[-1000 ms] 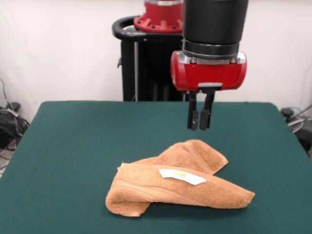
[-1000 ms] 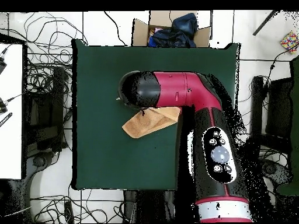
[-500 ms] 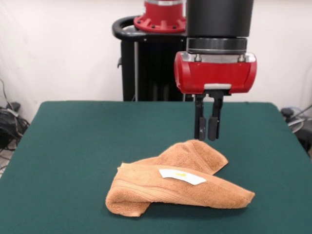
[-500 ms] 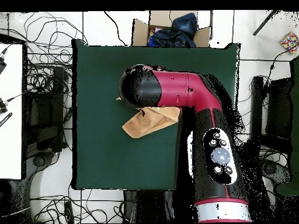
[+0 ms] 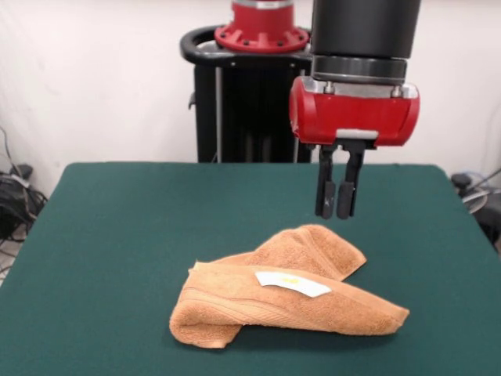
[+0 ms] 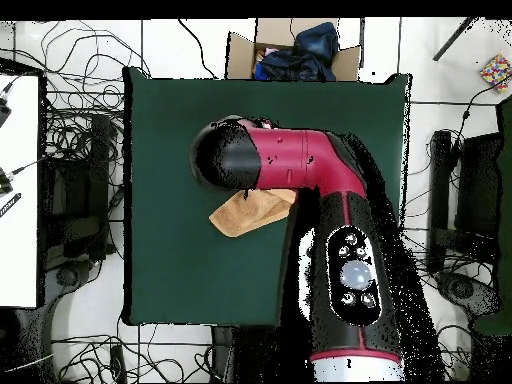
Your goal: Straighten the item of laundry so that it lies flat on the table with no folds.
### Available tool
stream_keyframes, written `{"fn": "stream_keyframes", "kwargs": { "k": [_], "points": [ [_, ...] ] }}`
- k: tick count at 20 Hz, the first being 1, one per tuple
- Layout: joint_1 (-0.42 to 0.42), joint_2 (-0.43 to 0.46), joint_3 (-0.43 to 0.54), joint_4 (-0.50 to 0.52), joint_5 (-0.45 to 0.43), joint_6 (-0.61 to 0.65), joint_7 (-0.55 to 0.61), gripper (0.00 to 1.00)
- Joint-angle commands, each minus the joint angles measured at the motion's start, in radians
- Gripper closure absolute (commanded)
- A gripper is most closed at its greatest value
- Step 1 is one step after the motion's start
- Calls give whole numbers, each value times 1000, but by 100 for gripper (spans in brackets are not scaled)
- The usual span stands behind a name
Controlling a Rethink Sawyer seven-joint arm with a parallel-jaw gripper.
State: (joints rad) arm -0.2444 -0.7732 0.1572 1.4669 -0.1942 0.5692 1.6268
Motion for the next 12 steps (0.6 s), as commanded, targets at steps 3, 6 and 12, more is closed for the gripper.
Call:
{"fn": "stream_keyframes", "kwargs": {
  "k": [3,6,12],
  "points": [
    [78,15,-135,70,77,-149,408,100],
    [119,7,-188,58,77,-161,430,100],
    [116,14,-196,45,142,-179,449,100]
  ]
}}
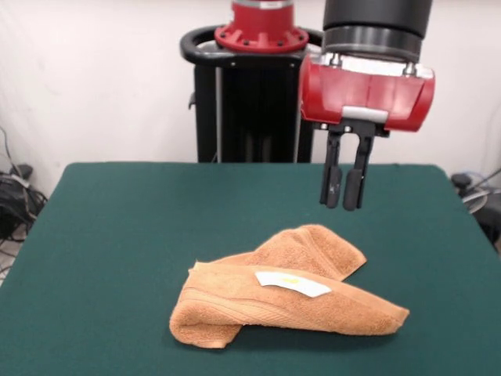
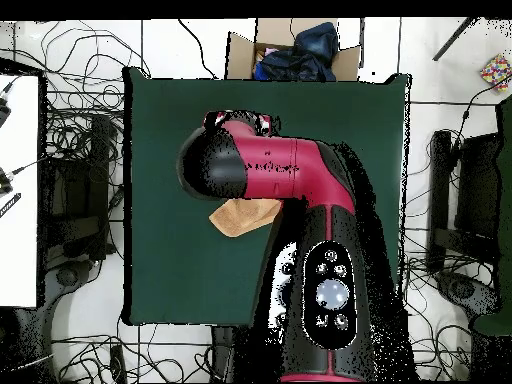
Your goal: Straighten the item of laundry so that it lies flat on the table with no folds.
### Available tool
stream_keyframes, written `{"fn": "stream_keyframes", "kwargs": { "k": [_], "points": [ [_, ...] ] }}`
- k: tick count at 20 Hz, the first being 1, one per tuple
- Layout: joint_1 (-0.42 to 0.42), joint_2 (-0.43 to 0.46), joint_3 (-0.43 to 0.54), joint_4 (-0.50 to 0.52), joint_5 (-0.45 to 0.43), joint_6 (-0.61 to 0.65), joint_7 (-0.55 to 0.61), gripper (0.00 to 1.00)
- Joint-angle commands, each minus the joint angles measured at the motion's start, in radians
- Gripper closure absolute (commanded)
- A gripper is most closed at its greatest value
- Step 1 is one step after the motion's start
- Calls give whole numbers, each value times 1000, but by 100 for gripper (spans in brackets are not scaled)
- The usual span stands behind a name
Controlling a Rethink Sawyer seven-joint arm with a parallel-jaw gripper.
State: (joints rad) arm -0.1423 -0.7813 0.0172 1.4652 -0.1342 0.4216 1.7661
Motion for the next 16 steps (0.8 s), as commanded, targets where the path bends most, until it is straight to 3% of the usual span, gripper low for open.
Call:
{"fn": "stream_keyframes", "kwargs": {
  "k": [1,5,16],
  "points": [
    [16,27,-64,44,96,-39,325,100],
    [74,67,-155,-14,128,1,387,100],
    [63,68,-117,-45,133,53,279,100]
  ]
}}
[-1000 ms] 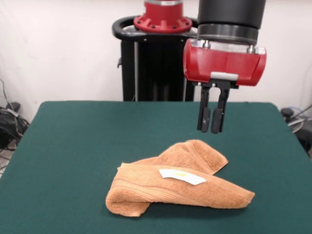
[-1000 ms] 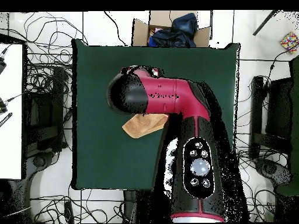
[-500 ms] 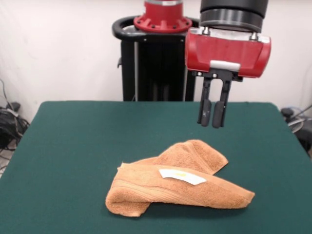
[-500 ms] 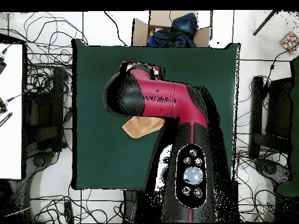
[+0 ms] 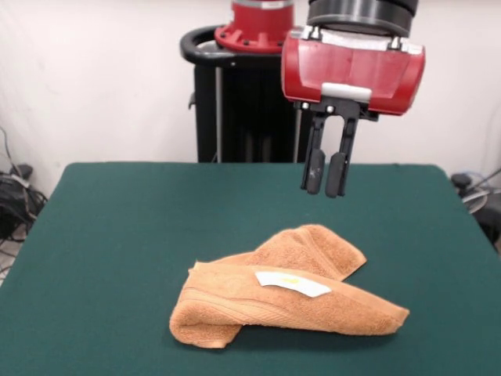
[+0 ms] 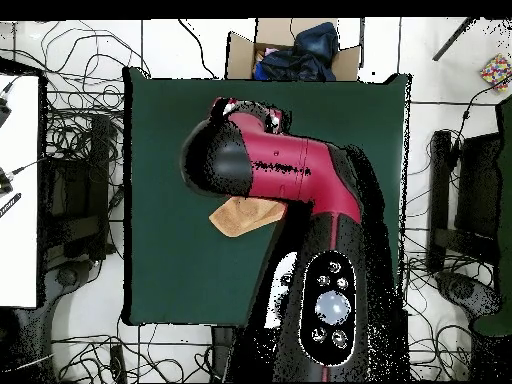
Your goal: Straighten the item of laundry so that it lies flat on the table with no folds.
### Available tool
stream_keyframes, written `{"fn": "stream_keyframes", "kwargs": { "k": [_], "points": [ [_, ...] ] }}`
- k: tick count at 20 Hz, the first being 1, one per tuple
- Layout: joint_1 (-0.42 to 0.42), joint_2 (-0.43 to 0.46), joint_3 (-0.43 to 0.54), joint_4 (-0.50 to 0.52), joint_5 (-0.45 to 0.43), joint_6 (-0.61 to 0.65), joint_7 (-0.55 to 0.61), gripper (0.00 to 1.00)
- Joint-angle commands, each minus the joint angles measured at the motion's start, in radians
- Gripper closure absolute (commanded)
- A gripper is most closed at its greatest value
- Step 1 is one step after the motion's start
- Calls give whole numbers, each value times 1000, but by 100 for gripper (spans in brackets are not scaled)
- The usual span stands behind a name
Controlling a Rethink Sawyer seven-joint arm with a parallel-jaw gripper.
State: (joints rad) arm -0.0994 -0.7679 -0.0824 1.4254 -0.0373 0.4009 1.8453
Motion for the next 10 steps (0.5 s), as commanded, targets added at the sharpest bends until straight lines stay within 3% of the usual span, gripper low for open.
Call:
{"fn": "stream_keyframes", "kwargs": {
  "k": [1,7,10],
  "points": [
    [22,58,-16,-12,34,80,195,100],
    [17,65,2,-33,-14,118,109,100],
    [25,72,-10,-31,-20,98,121,100]
  ]
}}
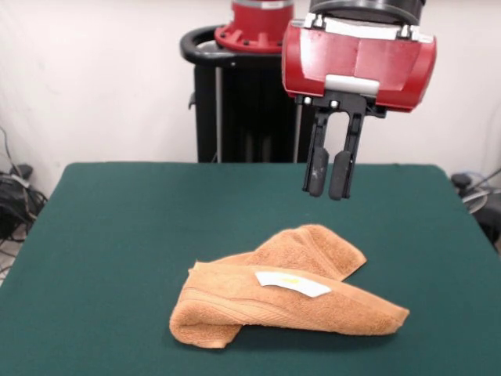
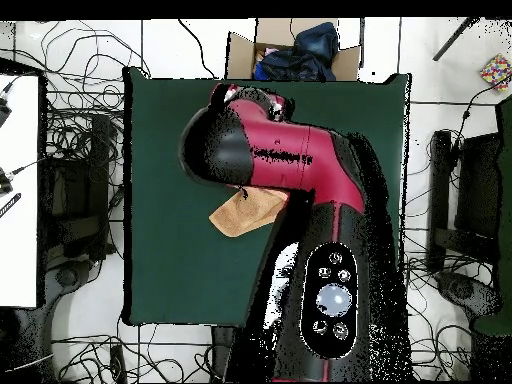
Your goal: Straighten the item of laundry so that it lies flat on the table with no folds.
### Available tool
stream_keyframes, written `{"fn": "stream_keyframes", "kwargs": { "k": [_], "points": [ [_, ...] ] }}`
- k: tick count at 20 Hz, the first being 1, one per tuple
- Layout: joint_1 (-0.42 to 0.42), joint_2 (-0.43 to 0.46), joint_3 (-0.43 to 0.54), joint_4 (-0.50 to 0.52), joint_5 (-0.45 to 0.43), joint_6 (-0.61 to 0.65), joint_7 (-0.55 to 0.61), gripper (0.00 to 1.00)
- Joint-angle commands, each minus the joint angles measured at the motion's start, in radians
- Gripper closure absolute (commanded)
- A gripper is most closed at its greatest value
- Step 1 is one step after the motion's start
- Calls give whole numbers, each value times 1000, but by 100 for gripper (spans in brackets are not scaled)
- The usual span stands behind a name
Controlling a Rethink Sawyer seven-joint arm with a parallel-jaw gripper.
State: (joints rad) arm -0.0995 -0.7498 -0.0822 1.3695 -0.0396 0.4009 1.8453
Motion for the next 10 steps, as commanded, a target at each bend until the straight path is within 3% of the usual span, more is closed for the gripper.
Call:
{"fn": "stream_keyframes", "kwargs": {
  "k": [1,10],
  "points": [
    [27,55,-13,24,-19,97,125,100],
    [29,62,-17,17,-18,103,131,100]
  ]
}}
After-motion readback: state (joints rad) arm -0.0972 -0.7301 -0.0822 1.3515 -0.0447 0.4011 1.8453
